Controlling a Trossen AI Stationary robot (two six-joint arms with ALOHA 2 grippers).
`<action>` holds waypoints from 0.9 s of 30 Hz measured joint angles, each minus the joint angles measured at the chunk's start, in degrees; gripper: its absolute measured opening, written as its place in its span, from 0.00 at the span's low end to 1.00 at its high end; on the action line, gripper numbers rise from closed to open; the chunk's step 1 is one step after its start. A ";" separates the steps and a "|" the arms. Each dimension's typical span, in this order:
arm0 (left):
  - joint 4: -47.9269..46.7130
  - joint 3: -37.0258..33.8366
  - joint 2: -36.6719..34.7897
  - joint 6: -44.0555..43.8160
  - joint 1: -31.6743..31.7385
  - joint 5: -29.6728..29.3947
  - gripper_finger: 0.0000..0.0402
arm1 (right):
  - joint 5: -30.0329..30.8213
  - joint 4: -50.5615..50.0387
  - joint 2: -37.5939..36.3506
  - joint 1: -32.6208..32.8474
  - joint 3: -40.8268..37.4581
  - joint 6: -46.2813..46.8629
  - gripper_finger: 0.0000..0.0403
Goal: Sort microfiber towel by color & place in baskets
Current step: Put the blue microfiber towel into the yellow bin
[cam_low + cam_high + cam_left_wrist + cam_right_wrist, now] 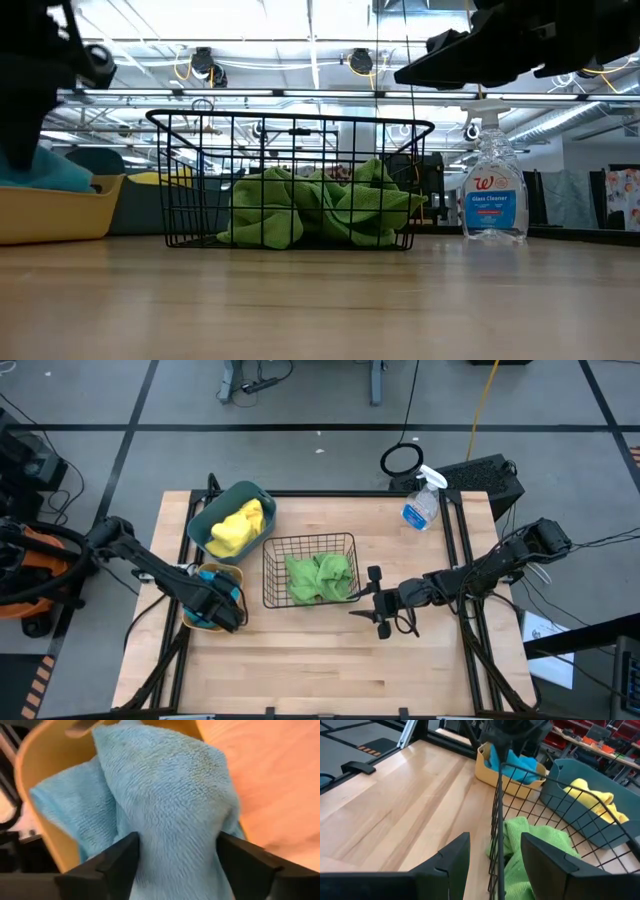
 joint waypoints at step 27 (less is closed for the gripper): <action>13.41 -10.42 -0.01 -10.50 -4.19 0.85 0.04 | -0.24 -2.82 0.02 0.02 0.00 1.15 0.42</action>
